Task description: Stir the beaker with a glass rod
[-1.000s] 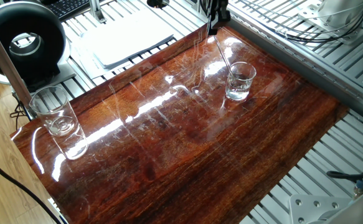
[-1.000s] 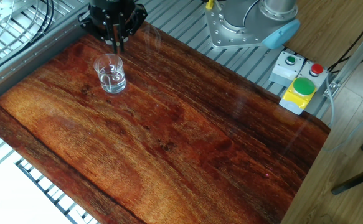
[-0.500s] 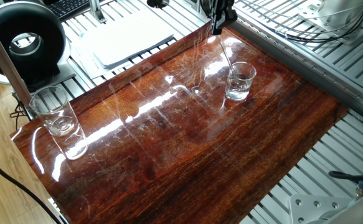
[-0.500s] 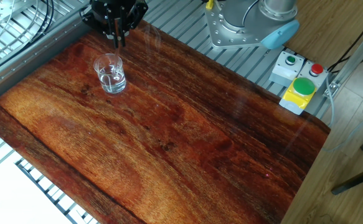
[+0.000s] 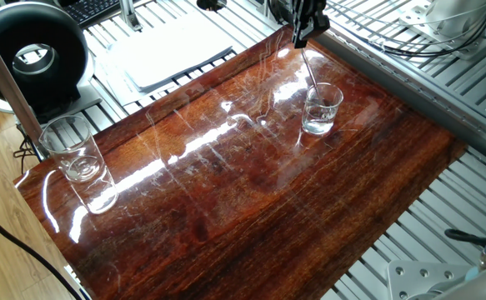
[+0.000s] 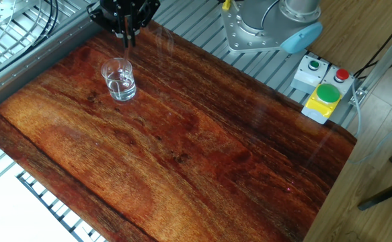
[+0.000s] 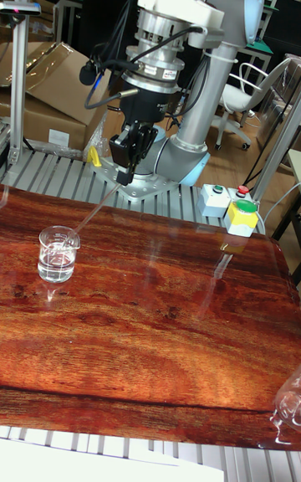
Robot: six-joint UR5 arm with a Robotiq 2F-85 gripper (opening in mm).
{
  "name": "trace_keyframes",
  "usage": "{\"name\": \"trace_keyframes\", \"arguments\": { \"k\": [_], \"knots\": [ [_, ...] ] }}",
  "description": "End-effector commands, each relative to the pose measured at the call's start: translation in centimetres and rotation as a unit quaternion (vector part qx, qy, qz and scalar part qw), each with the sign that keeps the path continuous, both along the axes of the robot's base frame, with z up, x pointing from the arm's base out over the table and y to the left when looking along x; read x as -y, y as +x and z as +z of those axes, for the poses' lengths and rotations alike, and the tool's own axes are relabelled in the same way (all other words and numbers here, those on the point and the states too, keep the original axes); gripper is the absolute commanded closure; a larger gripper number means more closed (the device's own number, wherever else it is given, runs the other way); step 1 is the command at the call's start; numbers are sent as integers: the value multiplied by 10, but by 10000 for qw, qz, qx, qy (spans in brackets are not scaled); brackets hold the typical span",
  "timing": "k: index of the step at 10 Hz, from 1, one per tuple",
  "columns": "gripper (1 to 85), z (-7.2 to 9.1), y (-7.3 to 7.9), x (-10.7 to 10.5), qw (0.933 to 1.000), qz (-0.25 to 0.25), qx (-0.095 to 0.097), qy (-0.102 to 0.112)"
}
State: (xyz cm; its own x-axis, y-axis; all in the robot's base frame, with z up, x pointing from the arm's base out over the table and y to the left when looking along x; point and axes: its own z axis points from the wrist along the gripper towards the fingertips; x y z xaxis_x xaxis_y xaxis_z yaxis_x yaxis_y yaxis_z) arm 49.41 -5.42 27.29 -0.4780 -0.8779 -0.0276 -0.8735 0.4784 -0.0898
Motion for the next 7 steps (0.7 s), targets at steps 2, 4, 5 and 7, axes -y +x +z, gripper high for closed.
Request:
{"name": "trace_keyframes", "arguments": {
  "k": [2, 4, 5, 7],
  "knots": [
    [847, 1, 5, -6, 9999, 86, 113, 73],
    [847, 0, 2, -9, 9998, -90, 61, 146],
    [847, 0, 2, -9, 9999, -75, 53, 144],
    [847, 1, 6, -8, 9998, -21, 137, 131]
  ]
}}
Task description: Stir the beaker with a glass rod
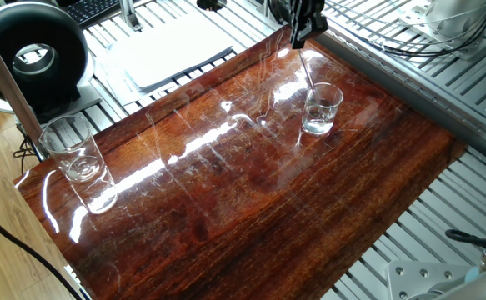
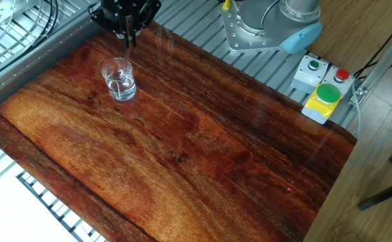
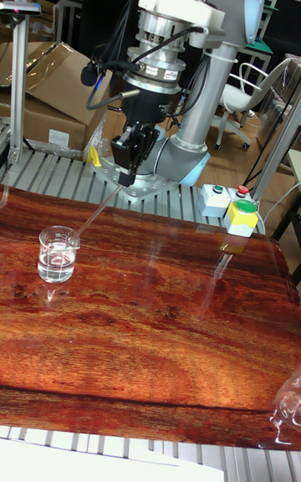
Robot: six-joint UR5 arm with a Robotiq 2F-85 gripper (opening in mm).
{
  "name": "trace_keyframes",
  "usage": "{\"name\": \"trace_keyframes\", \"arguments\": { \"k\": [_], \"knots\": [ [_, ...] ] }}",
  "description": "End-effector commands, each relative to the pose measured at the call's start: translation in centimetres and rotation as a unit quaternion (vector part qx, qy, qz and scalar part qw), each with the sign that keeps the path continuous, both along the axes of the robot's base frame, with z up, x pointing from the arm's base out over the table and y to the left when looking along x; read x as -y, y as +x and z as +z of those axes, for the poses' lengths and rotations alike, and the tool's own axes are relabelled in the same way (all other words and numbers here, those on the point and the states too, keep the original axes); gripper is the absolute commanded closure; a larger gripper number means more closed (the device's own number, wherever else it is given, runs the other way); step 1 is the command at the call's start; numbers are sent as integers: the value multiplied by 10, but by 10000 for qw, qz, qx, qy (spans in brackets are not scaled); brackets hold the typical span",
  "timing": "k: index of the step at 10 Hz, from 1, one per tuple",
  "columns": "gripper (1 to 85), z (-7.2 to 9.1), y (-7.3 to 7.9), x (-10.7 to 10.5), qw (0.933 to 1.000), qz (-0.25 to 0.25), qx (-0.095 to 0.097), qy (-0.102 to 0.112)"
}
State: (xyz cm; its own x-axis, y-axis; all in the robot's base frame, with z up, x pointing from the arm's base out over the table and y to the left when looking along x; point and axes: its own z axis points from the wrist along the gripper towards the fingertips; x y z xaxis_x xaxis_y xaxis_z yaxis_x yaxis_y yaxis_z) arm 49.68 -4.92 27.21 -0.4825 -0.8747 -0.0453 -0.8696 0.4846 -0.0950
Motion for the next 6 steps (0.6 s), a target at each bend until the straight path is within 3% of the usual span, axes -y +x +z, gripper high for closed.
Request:
{"name": "trace_keyframes", "arguments": {
  "k": [1, 6],
  "knots": [
    [847, 1, 3, -9, 9998, -61, 56, 174],
    [847, 2, 0, -17, 9989, -312, -4, 355]
  ]
}}
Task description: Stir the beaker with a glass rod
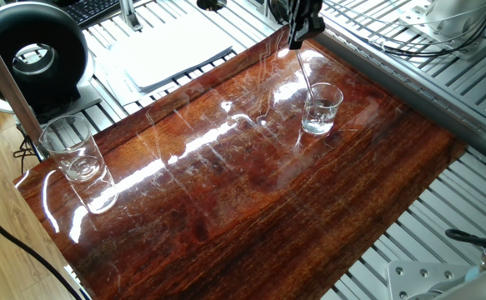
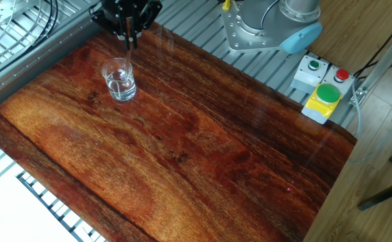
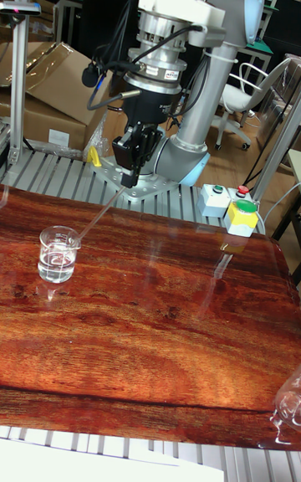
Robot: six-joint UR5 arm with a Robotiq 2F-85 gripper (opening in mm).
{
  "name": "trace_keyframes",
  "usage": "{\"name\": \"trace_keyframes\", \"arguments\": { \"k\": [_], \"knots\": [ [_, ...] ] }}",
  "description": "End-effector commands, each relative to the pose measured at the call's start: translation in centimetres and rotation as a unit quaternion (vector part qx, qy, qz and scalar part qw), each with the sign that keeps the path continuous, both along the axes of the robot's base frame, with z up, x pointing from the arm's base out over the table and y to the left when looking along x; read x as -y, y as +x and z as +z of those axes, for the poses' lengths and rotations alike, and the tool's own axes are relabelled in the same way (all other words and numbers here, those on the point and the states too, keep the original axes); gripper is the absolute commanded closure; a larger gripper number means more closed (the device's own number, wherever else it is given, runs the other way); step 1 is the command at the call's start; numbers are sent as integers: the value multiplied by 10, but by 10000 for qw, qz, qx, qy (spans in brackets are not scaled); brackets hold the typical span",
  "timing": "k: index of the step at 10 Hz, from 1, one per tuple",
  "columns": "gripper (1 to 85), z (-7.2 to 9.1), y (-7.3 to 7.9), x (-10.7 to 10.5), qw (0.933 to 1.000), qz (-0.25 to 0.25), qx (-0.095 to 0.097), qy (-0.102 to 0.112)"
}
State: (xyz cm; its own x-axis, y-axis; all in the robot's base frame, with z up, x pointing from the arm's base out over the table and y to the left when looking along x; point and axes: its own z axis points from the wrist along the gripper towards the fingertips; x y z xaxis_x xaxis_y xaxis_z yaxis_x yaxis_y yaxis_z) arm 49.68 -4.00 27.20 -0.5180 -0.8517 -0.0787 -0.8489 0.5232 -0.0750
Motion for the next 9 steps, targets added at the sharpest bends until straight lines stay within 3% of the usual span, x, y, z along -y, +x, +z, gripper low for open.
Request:
{"name": "trace_keyframes", "arguments": {
  "k": [1, 3, 5, 7, 9],
  "knots": [
    [847, 2, 0, -10, 9998, -38, 2, 207],
    [847, 2, -2, -15, 9995, 131, -28, 288],
    [847, 2, -2, -11, 9997, 169, -20, 199],
    [847, 2, -3, -19, 9990, 269, -34, 350],
    [847, 2, -3, -17, 9990, 330, -39, 305]
  ]
}}
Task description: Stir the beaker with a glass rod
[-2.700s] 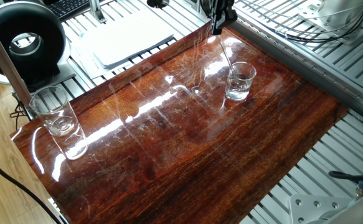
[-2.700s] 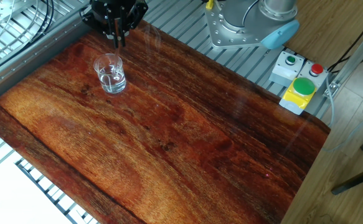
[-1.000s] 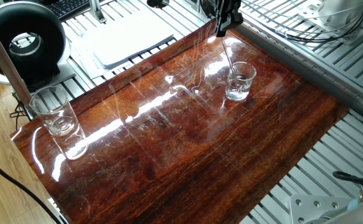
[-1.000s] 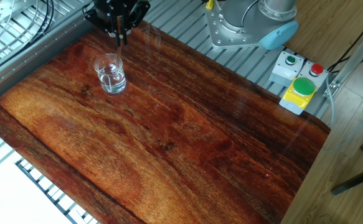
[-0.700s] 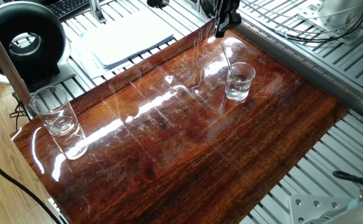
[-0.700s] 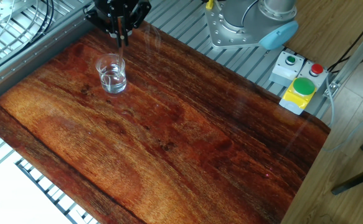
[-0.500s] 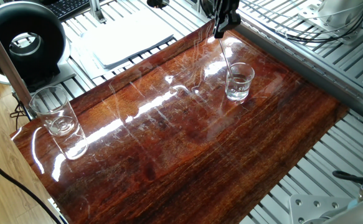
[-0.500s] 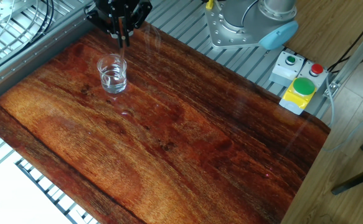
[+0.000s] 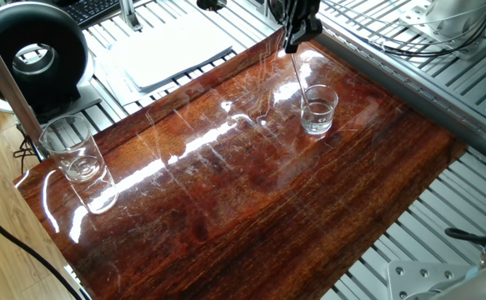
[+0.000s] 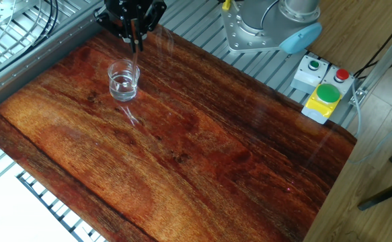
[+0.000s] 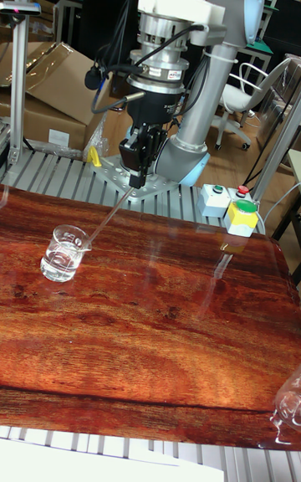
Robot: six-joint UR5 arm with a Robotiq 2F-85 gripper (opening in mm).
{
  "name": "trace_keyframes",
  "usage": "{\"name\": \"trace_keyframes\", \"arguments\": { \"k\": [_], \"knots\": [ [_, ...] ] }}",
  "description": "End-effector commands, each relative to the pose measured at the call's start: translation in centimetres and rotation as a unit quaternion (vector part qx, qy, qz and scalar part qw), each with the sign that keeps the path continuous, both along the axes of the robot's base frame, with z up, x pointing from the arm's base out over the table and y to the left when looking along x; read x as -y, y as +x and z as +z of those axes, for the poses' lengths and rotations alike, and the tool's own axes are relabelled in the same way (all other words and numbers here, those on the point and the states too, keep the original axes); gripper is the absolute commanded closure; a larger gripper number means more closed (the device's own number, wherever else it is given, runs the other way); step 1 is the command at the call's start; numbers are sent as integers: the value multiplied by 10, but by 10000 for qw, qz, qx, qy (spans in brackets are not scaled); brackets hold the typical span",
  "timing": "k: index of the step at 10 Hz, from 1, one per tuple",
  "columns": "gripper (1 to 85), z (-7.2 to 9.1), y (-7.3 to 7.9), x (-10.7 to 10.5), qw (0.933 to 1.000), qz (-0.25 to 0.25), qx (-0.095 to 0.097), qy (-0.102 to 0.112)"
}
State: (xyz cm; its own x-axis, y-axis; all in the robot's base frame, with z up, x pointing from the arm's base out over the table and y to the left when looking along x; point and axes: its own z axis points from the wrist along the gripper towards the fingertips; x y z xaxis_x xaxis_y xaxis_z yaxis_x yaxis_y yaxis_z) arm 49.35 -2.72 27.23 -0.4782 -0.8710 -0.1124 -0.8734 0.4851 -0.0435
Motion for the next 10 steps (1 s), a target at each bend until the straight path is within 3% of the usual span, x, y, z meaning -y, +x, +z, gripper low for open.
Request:
{"name": "trace_keyframes", "arguments": {
  "k": [1, 6, 10],
  "knots": [
    [847, 2, 0, -3, 9998, 192, 20, 48],
    [847, 1, -4, -3, 9984, 564, -35, 8],
    [847, 0, -7, 4, 9965, 825, -70, -143]
  ]
}}
